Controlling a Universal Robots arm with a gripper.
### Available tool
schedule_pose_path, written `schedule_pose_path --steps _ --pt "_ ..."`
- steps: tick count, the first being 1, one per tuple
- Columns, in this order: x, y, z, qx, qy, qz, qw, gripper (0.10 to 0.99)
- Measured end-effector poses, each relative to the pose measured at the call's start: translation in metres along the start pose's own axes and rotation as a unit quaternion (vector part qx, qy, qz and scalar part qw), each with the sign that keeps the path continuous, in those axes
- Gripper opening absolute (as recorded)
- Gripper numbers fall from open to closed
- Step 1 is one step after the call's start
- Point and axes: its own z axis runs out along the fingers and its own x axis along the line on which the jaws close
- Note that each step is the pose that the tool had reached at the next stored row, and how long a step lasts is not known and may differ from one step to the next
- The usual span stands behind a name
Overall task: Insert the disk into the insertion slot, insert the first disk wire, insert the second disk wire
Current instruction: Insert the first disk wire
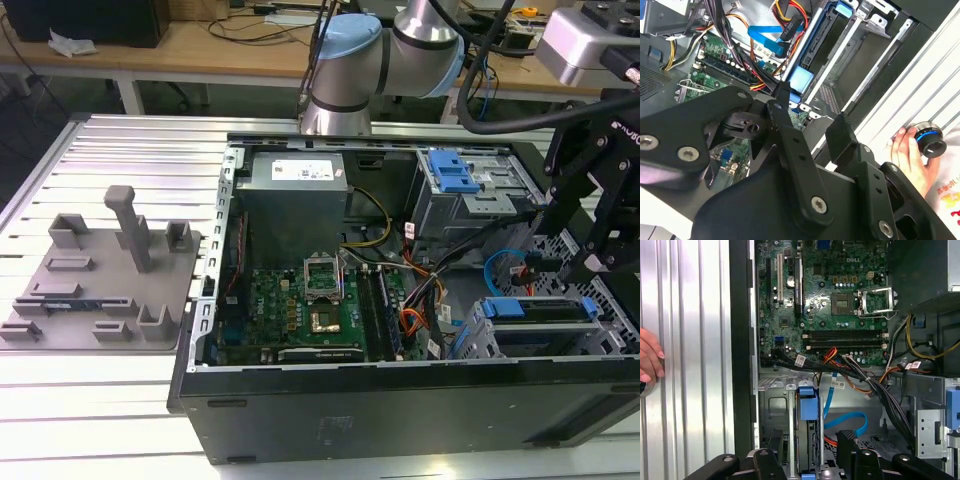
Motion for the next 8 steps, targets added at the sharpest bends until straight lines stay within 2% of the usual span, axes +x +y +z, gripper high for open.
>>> schedule_pose_path --steps 8 --pt "0.0000 0.0000 0.0000 0.0000 0.0001 0.000 1.0000 0.561"
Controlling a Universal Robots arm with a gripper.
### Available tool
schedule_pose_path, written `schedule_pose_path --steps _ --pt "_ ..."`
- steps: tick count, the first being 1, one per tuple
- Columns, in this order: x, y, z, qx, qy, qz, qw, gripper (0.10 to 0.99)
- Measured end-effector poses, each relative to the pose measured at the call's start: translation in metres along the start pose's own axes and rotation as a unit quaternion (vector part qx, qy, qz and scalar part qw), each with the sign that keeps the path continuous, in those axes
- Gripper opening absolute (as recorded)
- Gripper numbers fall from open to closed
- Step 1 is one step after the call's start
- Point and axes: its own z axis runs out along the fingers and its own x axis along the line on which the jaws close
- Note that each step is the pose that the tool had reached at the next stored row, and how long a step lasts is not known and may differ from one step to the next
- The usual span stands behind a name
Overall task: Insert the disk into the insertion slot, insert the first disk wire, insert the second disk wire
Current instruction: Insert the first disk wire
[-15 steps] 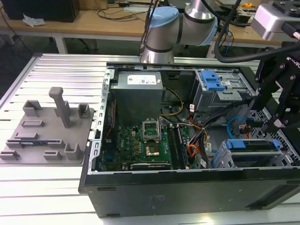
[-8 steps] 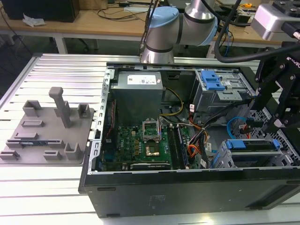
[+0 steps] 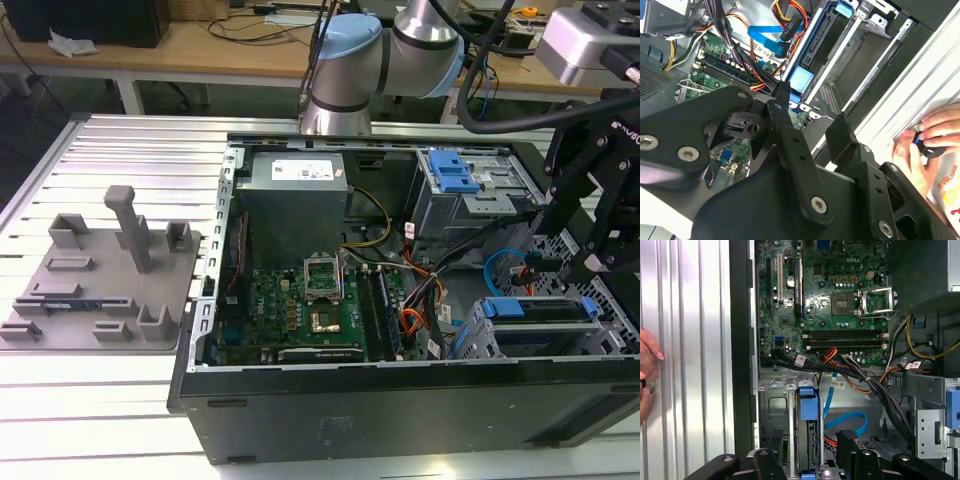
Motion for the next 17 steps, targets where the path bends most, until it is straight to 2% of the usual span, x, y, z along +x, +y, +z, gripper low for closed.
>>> schedule_pose_path --steps 1,2,3,4,5,11,14,15,16,17 --pt "0.0000 0.0000 0.0000 0.0000 0.0000 0.000 1.0000 0.561" --pt "-0.0033 0.0000 0.0001 0.0000 0.0025 0.000 1.0000 0.561" --pt "-0.0114 0.0001 0.0001 0.0001 0.0098 0.000 1.0000 0.561" --pt "-0.0243 0.0004 0.0002 0.0003 0.0188 0.000 0.9998 0.561" --pt "-0.0315 0.0005 0.0003 0.0003 0.0218 0.000 0.9998 0.561" --pt "-0.0552 0.0008 0.0005 0.0004 0.0233 0.000 0.9997 0.561" --pt "-0.0627 0.0009 0.0006 0.0004 0.0232 0.000 0.9997 0.561" --pt "-0.0627 0.0009 0.0006 0.0004 0.0232 0.000 0.9997 0.561" --pt "-0.0628 0.0008 0.0006 0.0004 0.0247 0.000 0.9997 0.561" --pt "-0.0629 0.0008 0.0006 0.0004 0.0286 0.000 0.9996 0.561"
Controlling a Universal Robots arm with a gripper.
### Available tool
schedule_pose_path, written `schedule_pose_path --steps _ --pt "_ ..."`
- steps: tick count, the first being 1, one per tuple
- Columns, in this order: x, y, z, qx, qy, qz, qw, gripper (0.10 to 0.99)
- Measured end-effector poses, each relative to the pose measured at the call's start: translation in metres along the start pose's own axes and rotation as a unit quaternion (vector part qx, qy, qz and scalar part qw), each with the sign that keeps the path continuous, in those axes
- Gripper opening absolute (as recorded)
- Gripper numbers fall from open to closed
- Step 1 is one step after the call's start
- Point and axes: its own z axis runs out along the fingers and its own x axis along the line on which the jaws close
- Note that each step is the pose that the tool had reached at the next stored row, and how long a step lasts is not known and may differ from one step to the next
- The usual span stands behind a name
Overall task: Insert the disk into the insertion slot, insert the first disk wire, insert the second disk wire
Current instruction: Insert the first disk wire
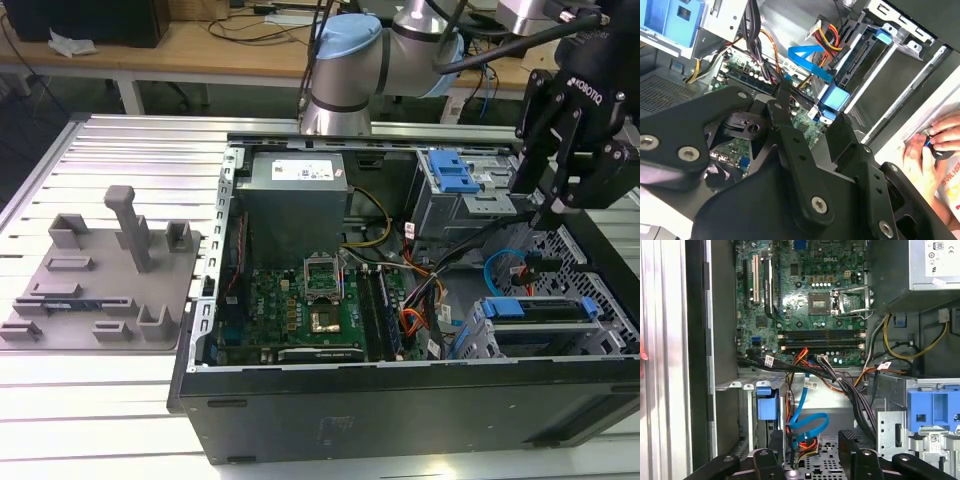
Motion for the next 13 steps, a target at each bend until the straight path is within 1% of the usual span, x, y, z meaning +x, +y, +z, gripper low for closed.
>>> schedule_pose_path --steps 1,2,3,4,5,6,7,8,9,10,11,12,13 --pt "-0.0002 0.0000 0.0000 0.0001 0.0054 0.000 1.0000 0.561" --pt "-0.0009 -0.0001 0.0000 0.0002 0.0199 0.000 0.9998 0.561" --pt "-0.0014 0.0000 0.0000 0.0002 0.0280 0.000 0.9996 0.561" --pt "-0.0023 0.0000 -0.0001 0.0001 0.0406 0.000 0.9992 0.561" --pt "-0.0033 0.0000 -0.0002 0.0002 0.0510 0.000 0.9987 0.561" --pt "-0.0045 0.0001 -0.0002 0.0002 0.0604 0.000 0.9982 0.561" --pt "-0.0070 0.0001 -0.0003 0.0004 0.0784 0.000 0.9969 0.561" --pt "-0.0095 0.0001 -0.0004 0.0005 0.0949 0.000 0.9955 0.561" --pt "-0.0115 0.0002 -0.0005 0.0007 0.1071 0.000 0.9942 0.561" --pt "-0.0129 0.0002 -0.0006 0.0008 0.1153 0.000 0.9933 0.561" --pt "-0.0164 0.0003 -0.0007 0.0011 0.1337 0.000 0.9910 0.561" --pt "-0.0184 0.0003 -0.0008 0.0012 0.1430 0.000 0.9897 0.561" --pt "-0.0194 0.0003 -0.0010 0.0013 0.1486 0.000 0.9889 0.561"
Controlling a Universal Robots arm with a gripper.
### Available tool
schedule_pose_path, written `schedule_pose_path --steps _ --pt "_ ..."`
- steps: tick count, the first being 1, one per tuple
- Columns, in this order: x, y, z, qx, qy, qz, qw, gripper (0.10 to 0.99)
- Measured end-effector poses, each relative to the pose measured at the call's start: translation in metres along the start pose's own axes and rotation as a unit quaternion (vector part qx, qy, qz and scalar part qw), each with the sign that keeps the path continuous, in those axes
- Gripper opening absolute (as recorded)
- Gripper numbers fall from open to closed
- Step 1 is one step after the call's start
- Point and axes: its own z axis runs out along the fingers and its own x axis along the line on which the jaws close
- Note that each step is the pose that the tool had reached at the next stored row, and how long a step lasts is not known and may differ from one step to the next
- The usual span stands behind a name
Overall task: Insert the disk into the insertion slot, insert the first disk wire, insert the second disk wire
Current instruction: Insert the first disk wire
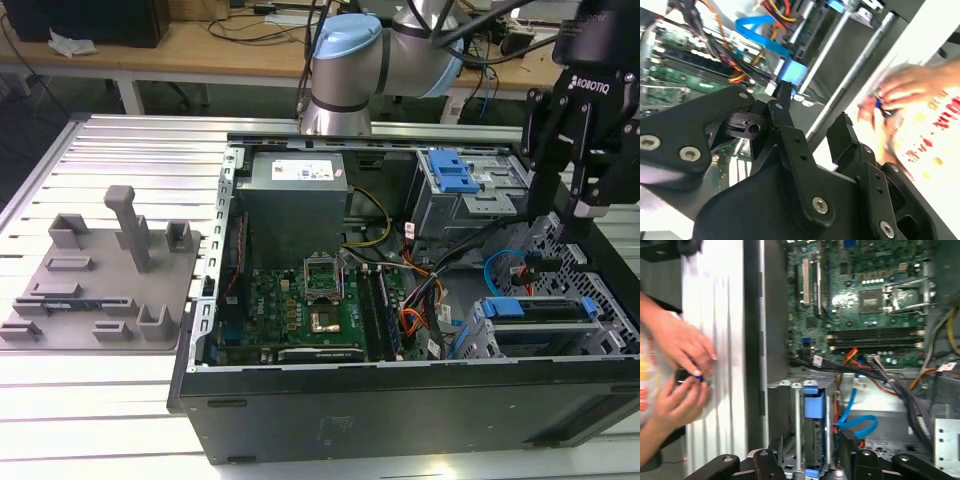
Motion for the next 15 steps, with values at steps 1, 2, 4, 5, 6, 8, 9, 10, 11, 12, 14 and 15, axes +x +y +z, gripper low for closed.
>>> schedule_pose_path --steps 1,2,4,5,6,8,9,10,11,12,14,15 --pt "-0.0001 0.0000 0.0000 0.0001 0.0009 0.000 1.0000 0.561" --pt "-0.0001 0.0000 0.0000 0.0002 0.0009 0.000 1.0000 0.561" --pt "-0.0001 0.0002 0.0000 0.0002 0.0010 -0.001 1.0000 0.561" --pt "-0.0002 0.0002 0.0000 0.0002 0.0010 -0.001 1.0000 0.561" --pt "-0.0002 0.0002 0.0000 0.0002 0.0010 -0.001 1.0000 0.561" --pt "-0.0021 0.0003 -0.0005 0.0002 0.0009 0.000 1.0000 0.561" --pt "-0.0056 0.0003 -0.0018 0.0002 0.0010 -0.001 1.0000 0.561" --pt "-0.0091 0.0004 -0.0031 0.0002 0.0013 0.000 1.0000 0.561" --pt "-0.0137 0.0005 -0.0048 0.0002 0.0016 0.000 1.0000 0.561" --pt "-0.0182 0.0006 -0.0062 0.0002 0.0017 0.000 1.0000 0.561" --pt "-0.0280 0.0007 -0.0097 0.0003 0.0026 0.000 1.0000 0.561" --pt "-0.0341 0.0008 -0.0115 0.0002 0.0028 0.000 1.0000 0.561"
